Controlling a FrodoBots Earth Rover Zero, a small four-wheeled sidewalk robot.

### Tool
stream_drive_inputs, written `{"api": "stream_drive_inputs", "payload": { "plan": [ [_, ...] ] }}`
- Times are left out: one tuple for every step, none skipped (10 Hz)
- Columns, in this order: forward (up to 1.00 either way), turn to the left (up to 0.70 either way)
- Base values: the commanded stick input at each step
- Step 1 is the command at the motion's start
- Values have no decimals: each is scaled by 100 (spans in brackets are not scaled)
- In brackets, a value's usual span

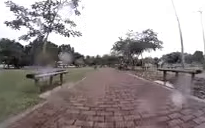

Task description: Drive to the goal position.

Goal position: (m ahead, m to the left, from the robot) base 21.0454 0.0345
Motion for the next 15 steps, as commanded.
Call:
{"api": "stream_drive_inputs", "payload": {
  "plan": [
    [70, 0],
    [70, 0],
    [70, 0],
    [70, 0],
    [70, 0],
    [70, 0],
    [70, 0],
    [70, 0],
    [70, 0],
    [70, 0],
    [70, 0],
    [70, 0],
    [70, 0],
    [70, 0],
    [70, 0]
  ]
}}
